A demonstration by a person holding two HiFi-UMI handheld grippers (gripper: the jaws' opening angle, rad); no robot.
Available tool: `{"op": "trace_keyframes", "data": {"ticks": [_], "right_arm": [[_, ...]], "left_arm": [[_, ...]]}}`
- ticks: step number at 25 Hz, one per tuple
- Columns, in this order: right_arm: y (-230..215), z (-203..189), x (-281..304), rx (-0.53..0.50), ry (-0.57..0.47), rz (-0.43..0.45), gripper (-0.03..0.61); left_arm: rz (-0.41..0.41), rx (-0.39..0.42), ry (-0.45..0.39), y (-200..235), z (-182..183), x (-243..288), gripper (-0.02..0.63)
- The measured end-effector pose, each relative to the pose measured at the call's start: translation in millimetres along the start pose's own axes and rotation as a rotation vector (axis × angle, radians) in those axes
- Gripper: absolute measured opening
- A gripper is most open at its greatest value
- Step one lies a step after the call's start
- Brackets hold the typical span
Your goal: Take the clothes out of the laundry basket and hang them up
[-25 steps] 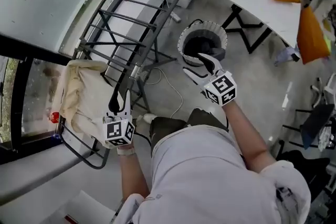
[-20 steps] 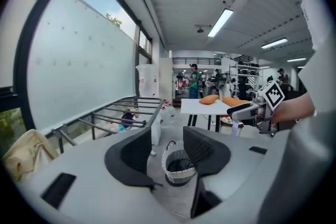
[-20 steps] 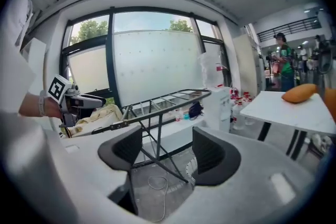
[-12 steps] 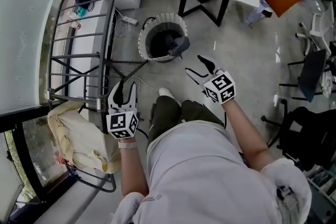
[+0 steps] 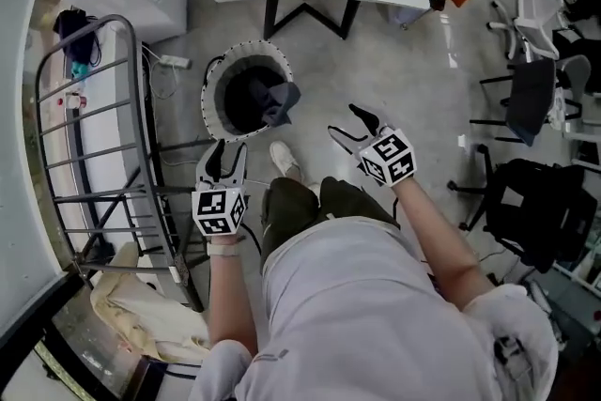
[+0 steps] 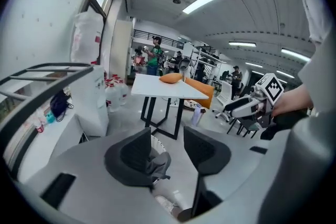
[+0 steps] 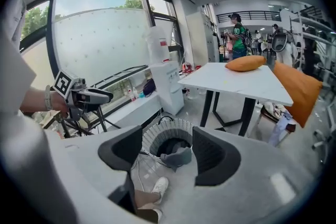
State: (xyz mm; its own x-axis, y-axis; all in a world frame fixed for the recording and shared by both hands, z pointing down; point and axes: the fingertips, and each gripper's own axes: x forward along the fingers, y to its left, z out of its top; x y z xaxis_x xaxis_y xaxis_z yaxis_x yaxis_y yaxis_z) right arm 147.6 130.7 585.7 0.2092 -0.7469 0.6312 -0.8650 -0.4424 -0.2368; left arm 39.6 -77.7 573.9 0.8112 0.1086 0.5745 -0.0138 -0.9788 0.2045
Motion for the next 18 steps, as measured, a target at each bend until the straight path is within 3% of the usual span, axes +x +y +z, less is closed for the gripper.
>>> {"op": "trace_keyframes", "data": {"ticks": [9, 18], "right_arm": [[-78.2, 11.2, 56.9, 0.106, 0.069, -0.106, 0.284], [-130.4, -27.5, 104.5, 0.134, 0.153, -0.072, 0.284]], "left_arm": [[-0.165, 0.043, 0.196, 28.5, -23.7, 125.6, 0.193], [-0.233, 0.078, 0.406, 17.2, -108.8, 232.5, 0.229]]}}
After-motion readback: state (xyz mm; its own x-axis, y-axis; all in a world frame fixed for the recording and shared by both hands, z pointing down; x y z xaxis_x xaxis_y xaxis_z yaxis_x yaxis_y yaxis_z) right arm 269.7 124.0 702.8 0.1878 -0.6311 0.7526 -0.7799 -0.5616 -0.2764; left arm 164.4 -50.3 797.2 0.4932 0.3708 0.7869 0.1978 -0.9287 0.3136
